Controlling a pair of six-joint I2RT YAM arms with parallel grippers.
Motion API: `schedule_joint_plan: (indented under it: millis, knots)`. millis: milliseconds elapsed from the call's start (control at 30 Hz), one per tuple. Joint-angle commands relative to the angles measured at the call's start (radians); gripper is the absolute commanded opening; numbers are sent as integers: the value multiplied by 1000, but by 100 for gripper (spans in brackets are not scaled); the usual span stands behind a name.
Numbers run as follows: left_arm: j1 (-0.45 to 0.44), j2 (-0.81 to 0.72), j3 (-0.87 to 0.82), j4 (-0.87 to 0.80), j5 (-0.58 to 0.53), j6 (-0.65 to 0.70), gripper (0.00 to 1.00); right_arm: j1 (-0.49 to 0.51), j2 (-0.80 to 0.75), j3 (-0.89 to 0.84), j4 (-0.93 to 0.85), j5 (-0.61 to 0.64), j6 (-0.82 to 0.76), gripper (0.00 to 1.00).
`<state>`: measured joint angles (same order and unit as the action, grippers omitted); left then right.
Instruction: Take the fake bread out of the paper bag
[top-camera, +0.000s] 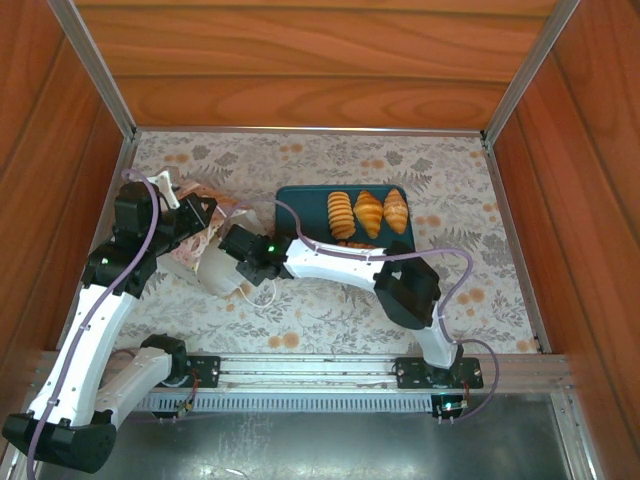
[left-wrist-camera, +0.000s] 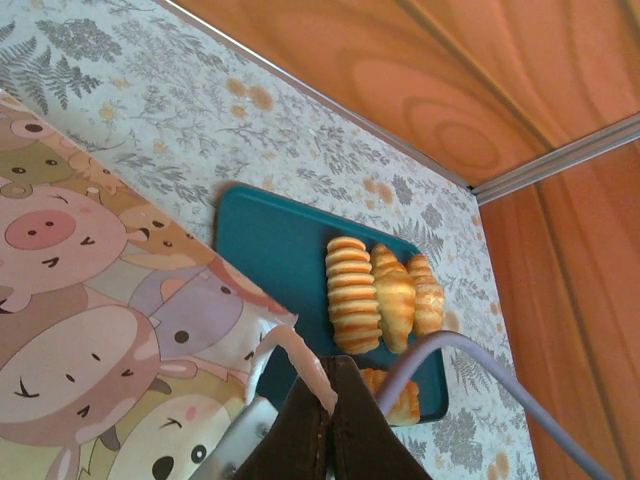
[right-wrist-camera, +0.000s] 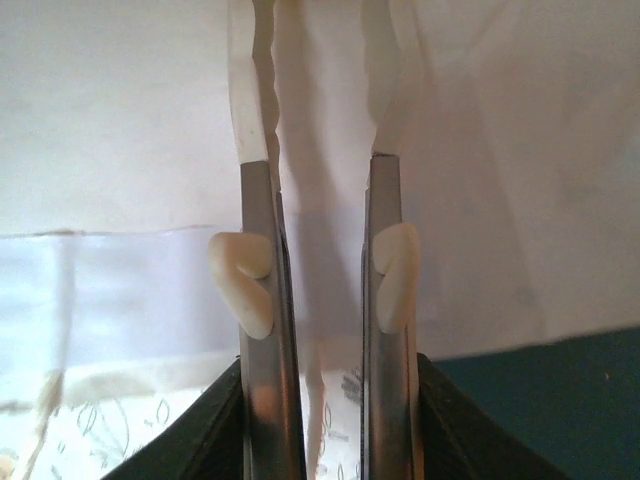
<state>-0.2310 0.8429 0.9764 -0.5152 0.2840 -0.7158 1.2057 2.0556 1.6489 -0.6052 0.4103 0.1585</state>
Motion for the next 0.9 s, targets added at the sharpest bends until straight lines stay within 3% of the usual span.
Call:
schedule_joint_plan:
  millis: [0, 433, 667, 867]
  knots:
    - [5, 5, -11, 12, -14, 0, 0, 21, -83, -39, -56, -37, 45, 39]
    - [5, 7, -13, 12, -18, -2, 0, 56, -278, -218, -173, -230, 61, 43]
    - [6, 0, -7, 11, -7, -4, 0, 57, -290, -208, -220, -180, 49, 54]
    - [5, -11, -8, 11, -4, -3, 0, 57, -298, -182, -202, -131, 30, 58]
